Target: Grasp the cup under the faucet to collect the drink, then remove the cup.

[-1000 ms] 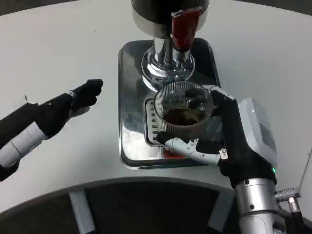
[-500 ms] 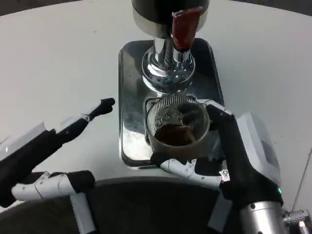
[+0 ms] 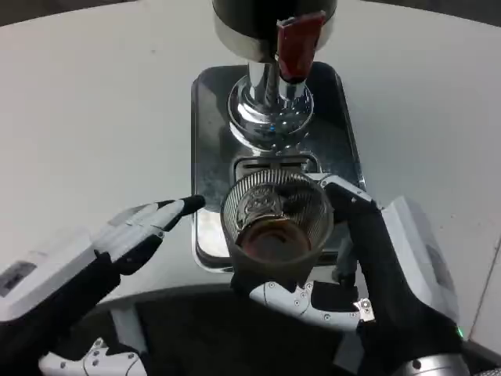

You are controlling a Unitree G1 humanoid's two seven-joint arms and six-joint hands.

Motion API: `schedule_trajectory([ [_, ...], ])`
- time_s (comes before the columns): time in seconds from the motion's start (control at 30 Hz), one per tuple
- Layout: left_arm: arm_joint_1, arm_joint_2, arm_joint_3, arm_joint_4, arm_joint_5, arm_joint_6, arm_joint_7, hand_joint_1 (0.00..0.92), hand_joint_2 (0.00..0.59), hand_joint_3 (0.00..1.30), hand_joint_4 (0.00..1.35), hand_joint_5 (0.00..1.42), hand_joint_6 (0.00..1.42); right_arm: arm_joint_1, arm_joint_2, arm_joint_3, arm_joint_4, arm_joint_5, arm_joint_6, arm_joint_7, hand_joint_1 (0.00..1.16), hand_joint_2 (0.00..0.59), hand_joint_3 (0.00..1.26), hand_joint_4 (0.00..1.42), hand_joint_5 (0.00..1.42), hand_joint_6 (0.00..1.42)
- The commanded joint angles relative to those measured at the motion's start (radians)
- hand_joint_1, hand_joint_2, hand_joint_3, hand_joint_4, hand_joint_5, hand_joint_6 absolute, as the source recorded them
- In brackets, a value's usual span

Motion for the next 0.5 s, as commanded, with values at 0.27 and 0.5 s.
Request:
schedule_trajectory([
  [0.27, 0.122, -0.086, -0.011, -0.209, 0.227, 0.089, 0.125, 0.191, 0.082, 0.00, 0.00, 0.00, 0.00, 0.092, -0.012, 0.052, -0.112, -0.032, -0.063, 0.061, 1.00, 0.182, 0.97, 1.16, 1.14, 1.25],
  [0.5, 0.147, -0.115, -0.030, -0.296, 0.317, 0.176, 0.157, 0.231, 0.088, 0.00, 0.00, 0.00, 0.00, 0.128, -0.006, 0.089, -0.150, -0.051, -0.069, 0.096, 1.00, 0.182, 0.97, 1.16, 1.14, 1.27],
])
